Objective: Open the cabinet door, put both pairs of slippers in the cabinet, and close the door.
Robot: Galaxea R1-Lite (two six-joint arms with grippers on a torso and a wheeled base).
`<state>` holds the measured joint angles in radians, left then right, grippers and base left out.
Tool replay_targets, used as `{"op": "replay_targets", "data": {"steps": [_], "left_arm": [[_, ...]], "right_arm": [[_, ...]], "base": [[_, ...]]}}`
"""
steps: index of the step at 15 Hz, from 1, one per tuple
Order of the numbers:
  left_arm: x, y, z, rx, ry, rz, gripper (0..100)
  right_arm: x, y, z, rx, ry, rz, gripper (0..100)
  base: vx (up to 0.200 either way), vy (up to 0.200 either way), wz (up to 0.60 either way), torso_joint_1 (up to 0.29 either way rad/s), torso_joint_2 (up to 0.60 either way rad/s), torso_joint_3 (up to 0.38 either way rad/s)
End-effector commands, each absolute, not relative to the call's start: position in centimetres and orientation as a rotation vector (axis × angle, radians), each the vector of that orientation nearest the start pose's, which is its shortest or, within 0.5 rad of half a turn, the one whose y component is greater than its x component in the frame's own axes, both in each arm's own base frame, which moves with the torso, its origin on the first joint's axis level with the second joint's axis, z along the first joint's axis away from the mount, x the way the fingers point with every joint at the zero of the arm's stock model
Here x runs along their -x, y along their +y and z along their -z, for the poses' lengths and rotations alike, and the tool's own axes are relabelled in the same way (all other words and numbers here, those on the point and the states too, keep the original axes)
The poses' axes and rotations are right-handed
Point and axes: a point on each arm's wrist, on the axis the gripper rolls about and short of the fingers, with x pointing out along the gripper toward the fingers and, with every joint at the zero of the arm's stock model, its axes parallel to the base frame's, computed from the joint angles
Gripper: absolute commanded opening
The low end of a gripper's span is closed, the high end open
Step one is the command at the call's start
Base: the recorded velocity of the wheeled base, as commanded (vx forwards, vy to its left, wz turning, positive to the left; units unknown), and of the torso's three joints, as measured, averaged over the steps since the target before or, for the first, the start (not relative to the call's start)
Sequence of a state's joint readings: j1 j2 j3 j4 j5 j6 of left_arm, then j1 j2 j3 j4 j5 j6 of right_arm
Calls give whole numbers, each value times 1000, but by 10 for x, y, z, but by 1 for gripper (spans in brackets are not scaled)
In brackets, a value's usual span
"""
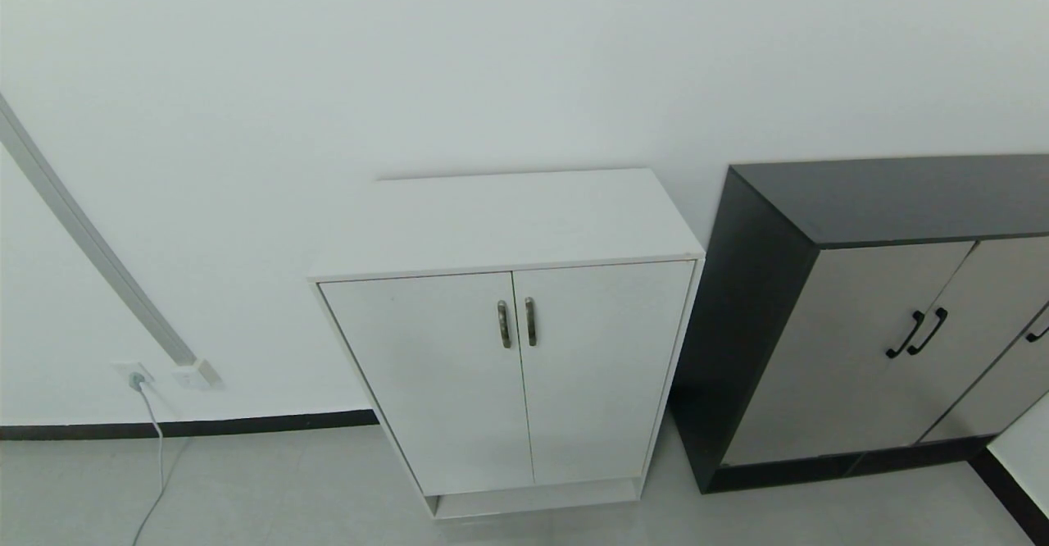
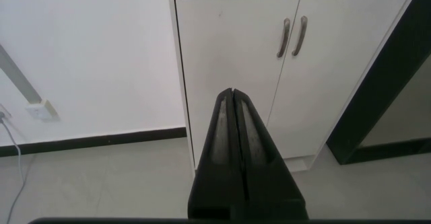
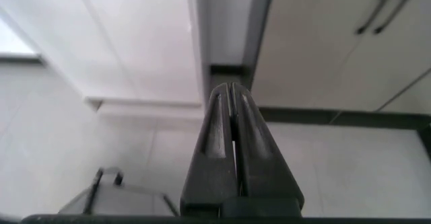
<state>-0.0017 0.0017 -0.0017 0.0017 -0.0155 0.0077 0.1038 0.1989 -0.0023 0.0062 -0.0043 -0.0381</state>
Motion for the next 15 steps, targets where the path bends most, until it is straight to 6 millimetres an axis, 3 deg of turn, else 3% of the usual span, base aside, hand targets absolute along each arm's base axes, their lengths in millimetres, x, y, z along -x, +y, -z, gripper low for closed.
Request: {"op": "replay_targets", "data": {"steps": [1, 4, 9, 15], "left_arm": [[23, 0, -76, -8, 1, 17, 0], [23, 0, -76, -8, 1, 17, 0], [23, 0, -76, -6, 1, 15, 0], [23, 0, -76, -8, 1, 15, 0]], "right_arm": [[17, -1, -77, 39, 87, -35, 0], [22, 0, -76, 37, 9, 4, 0], [23, 0, -76, -77, -4, 12, 0], [23, 0, -76, -66, -4, 14, 0]], "base": [[0, 0, 0, 0, 0, 0], [0, 0, 0, 0, 0, 0], [0, 0, 0, 0, 0, 0], [0, 0, 0, 0, 0, 0]]}}
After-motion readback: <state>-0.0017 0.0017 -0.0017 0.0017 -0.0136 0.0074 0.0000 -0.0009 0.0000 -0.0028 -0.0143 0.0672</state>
